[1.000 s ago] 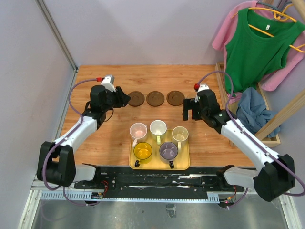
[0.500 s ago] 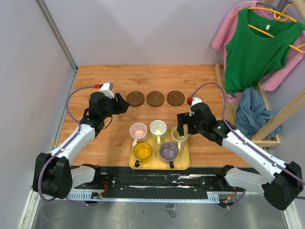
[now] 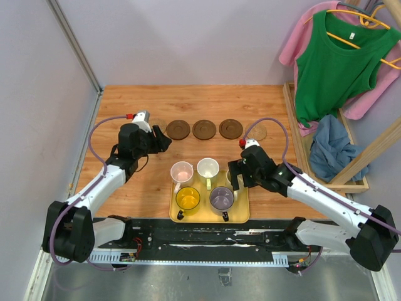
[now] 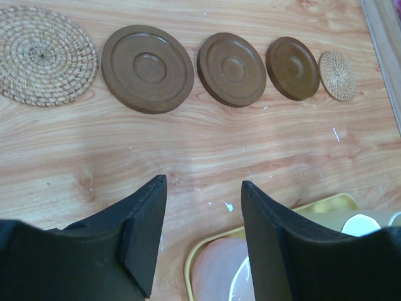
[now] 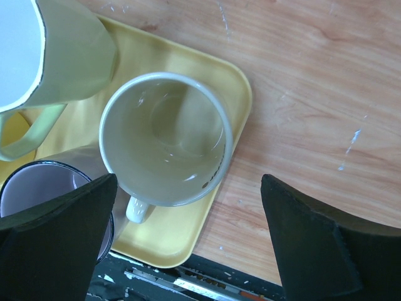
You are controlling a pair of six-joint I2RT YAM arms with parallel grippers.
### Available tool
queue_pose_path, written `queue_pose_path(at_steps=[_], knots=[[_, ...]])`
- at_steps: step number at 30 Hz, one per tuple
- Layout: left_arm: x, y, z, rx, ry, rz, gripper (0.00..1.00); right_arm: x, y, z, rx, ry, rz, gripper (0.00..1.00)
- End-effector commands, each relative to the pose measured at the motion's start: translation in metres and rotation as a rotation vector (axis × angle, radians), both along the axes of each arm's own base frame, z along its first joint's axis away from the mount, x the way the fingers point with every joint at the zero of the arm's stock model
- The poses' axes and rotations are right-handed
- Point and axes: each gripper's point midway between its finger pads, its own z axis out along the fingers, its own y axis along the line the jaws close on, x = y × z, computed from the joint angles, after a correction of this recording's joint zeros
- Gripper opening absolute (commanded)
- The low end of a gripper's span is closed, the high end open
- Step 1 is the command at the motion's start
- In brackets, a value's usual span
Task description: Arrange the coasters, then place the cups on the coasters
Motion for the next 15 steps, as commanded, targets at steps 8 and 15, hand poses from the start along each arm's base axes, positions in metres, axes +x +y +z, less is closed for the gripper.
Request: queue_pose_path(at_steps=[8,15], knots=[[-0.004,-0.006,0.004,-0.023,-0.016,-0.020,0.55,-0.015,-0.012,-0.034,-0.088,0.077,-0.022,0.98],[-0.004,-0.009,0.006,-0.038,-0.017,-0.028,0.55,-0.021,-0.011,-0.038,-0.088,0.081,-0.017,0.98]])
